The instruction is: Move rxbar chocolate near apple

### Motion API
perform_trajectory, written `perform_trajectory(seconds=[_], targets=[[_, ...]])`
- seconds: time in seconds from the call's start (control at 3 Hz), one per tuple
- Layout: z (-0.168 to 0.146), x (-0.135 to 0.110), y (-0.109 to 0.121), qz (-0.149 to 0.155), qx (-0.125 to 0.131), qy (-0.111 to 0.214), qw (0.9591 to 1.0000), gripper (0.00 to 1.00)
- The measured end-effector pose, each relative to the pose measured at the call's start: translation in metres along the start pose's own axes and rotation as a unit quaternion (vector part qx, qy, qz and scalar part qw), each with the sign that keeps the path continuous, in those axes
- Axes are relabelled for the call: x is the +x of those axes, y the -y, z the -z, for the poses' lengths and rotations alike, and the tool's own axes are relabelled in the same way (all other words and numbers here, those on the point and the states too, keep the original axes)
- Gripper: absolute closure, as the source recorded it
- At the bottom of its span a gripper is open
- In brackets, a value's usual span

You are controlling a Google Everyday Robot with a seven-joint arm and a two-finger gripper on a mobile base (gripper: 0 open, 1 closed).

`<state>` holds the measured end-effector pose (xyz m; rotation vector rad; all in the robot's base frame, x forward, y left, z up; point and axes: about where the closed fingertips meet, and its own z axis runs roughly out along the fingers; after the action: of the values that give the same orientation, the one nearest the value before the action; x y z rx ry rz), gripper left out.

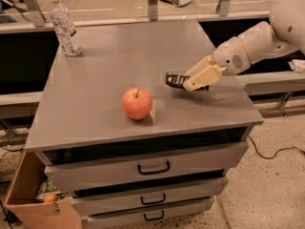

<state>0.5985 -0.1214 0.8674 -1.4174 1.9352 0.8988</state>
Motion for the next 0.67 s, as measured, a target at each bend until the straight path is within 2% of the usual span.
perform_trajectory(seconds=[0.33, 0.67], targets=[[-0.018, -0.003, -0.025, 0.003, -0.026, -0.002, 0.9997, 0.82], [-0.028, -0.005, -0.041, 0.003, -0.039, -0.002, 0.9992, 0.59]])
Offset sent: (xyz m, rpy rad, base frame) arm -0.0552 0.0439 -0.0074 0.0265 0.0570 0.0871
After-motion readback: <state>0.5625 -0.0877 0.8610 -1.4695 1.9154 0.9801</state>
